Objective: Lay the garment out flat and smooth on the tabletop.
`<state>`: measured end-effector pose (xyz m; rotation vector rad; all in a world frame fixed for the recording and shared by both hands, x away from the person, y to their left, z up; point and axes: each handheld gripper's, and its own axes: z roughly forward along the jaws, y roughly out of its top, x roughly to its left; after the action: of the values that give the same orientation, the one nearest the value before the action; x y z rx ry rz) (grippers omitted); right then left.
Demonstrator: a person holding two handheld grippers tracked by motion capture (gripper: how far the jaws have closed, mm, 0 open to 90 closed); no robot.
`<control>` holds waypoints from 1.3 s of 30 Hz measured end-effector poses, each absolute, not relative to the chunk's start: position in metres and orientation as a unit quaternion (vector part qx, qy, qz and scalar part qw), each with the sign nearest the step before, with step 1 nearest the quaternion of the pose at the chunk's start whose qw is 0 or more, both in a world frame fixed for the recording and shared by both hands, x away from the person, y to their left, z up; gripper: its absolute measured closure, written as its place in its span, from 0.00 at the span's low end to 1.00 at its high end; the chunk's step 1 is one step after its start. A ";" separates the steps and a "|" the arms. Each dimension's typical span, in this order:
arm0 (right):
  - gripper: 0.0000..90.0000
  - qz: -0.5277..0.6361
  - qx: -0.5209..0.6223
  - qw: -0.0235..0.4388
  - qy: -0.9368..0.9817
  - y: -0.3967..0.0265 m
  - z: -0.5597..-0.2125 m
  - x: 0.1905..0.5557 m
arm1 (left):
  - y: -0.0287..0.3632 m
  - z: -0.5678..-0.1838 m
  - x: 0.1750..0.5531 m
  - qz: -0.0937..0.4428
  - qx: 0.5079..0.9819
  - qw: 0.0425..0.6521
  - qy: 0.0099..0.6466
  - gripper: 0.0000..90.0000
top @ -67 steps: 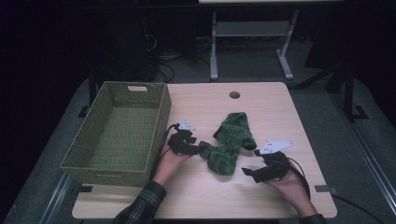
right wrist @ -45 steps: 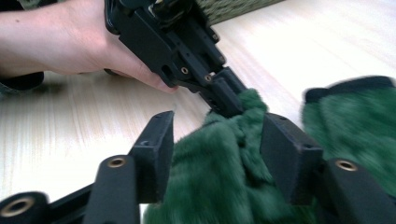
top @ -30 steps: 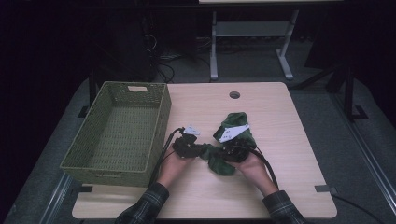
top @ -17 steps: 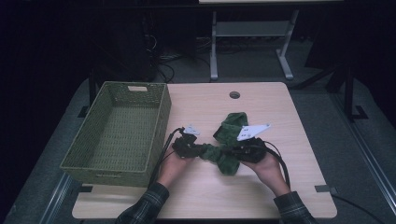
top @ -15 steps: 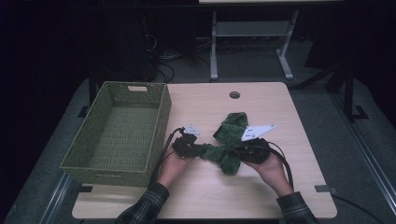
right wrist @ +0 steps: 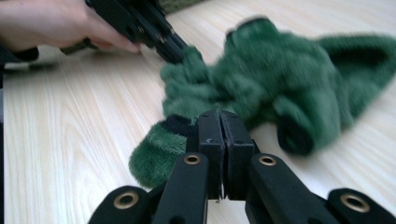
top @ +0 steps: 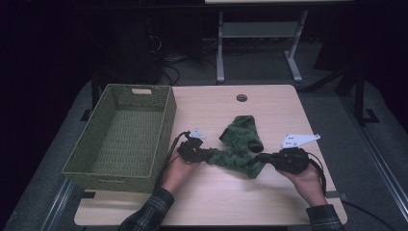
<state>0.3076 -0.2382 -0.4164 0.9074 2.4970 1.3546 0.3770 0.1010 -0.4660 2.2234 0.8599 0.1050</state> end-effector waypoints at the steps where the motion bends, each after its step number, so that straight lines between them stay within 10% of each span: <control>1: 0.97 0.447 0.305 0.082 0.837 -0.242 -0.418 0.307 | 0.101 -0.466 0.377 0.041 0.866 0.369 0.335 0.87; 15: 0.92 0.420 0.366 0.096 0.825 -0.287 -0.435 0.291 | 0.103 -0.459 0.376 0.031 0.861 0.377 0.340 0.84; 28: 1.00 0.404 0.323 0.052 0.854 -0.246 -0.441 0.277 | 0.099 -0.412 0.361 0.063 0.865 0.391 0.308 0.84; 32: 1.00 0.395 0.320 0.042 0.860 -0.241 -0.446 0.274 | 0.102 -0.405 0.361 0.077 0.853 0.405 0.318 0.71; 39: 1.00 0.387 0.313 0.036 0.867 -0.235 -0.450 0.274 | 0.096 -0.413 0.361 0.048 0.864 0.395 0.309 0.92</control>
<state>0.2743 -0.2350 -0.4505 0.9610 2.6631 1.1878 0.3610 0.0959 -0.4129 2.1897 0.7830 0.1223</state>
